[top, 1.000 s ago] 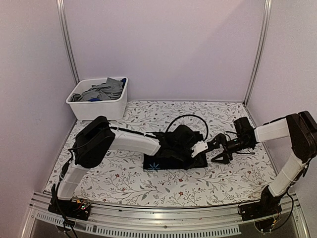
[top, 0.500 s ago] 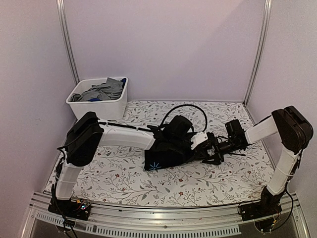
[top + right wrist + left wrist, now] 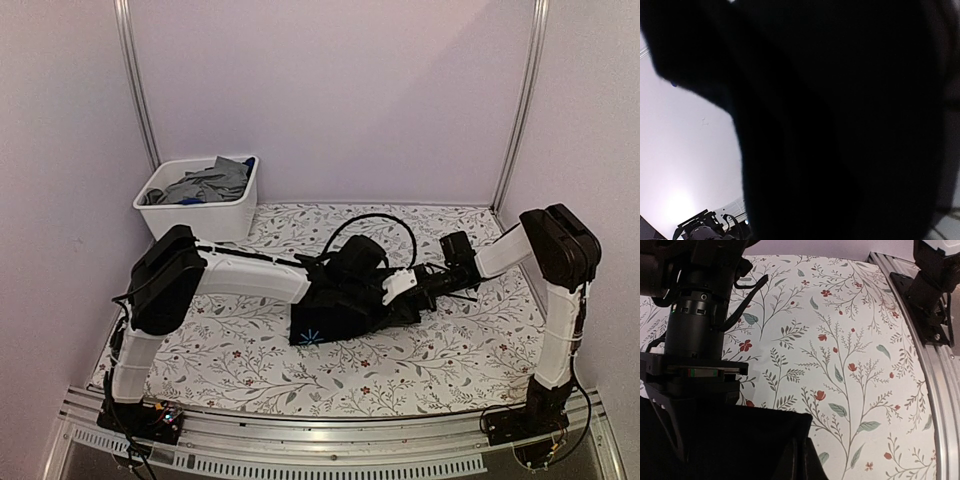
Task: Fold and stack the mixed laundry pile
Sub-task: Pass from the left arm to the right, then turn over the square-folded T-shirt at the center of the board.
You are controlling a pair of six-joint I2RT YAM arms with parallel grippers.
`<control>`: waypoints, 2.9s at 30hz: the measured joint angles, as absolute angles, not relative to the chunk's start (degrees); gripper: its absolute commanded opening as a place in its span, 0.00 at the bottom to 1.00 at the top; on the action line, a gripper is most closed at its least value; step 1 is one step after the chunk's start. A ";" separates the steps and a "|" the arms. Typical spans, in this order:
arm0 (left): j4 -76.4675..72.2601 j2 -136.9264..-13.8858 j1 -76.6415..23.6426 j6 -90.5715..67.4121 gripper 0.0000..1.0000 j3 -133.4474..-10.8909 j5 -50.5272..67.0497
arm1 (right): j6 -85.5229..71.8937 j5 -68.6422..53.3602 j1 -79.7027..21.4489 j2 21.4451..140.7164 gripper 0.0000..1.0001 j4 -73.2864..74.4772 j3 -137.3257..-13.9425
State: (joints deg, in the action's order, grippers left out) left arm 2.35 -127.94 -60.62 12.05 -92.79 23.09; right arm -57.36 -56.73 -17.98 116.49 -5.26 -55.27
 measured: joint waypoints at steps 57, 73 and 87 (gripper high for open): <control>15.81 -102.85 -44.95 -3.25 0.95 -71.92 7.62 | -2.52 32.73 -4.93 110.96 0.00 70.72 -114.48; 16.47 -92.95 -35.40 -8.29 0.97 -63.61 10.28 | -8.80 3.18 -34.33 140.77 0.00 72.23 -129.95; 12.25 -89.30 -32.32 -15.27 1.00 -59.53 16.19 | -20.80 -47.11 -34.68 133.99 0.68 40.21 -116.57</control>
State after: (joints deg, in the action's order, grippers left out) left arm 12.25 -89.30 -32.32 -15.27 -59.53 16.19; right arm -20.80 -47.11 -34.68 133.99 40.21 -116.57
